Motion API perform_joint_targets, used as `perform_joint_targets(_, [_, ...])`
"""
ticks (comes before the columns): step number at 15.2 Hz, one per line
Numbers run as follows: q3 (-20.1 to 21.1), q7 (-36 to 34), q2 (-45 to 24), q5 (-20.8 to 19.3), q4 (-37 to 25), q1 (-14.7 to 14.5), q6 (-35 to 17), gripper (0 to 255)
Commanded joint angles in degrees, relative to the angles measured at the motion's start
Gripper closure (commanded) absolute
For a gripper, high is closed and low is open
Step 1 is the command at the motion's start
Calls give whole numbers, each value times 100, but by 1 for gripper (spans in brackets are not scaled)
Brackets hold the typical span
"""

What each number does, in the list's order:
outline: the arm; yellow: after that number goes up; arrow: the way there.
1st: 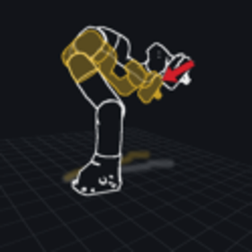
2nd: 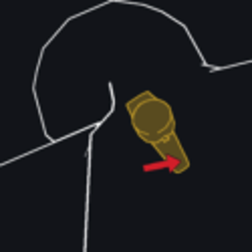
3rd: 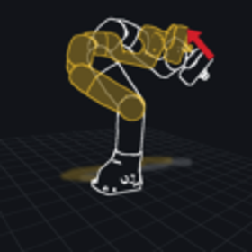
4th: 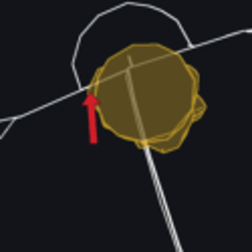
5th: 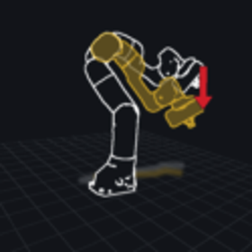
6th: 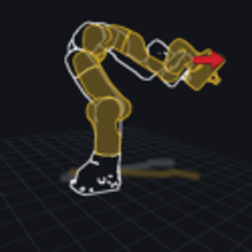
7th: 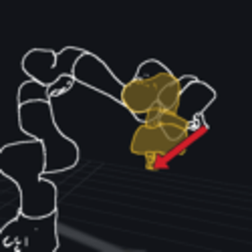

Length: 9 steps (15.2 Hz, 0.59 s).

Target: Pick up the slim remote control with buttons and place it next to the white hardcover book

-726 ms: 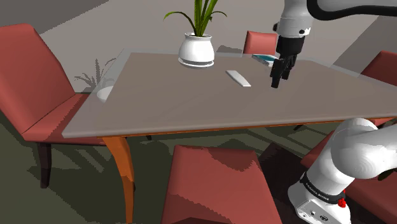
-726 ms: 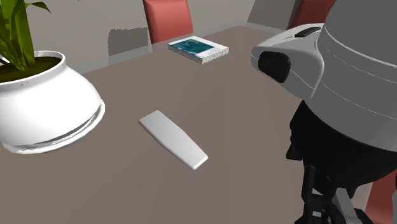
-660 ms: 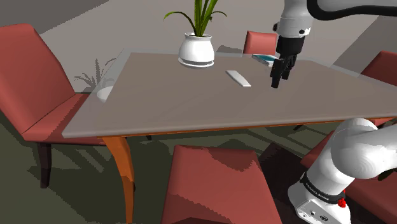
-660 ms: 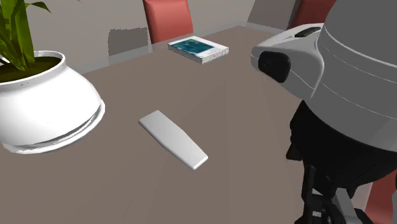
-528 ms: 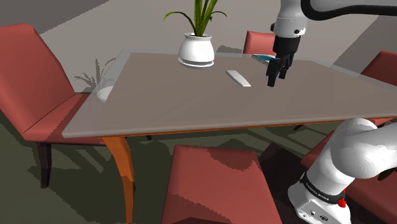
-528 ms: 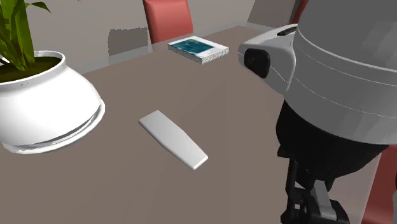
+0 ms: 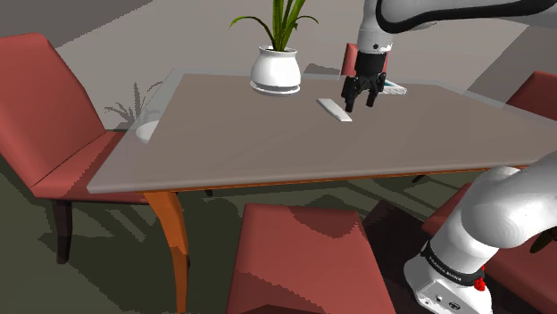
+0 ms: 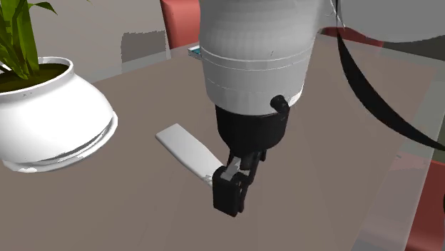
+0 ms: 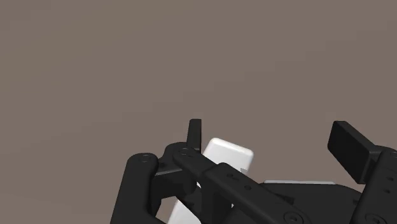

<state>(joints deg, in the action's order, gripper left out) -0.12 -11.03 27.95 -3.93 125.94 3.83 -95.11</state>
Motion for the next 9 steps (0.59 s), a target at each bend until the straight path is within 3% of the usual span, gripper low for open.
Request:
perform_joint_targets(1, [-70, -178, -408, 42, -265, 99, -207, 0])
perform_joint_targets(9, [-409, -751, -1888, 297, -1418, 443, -772, 0])
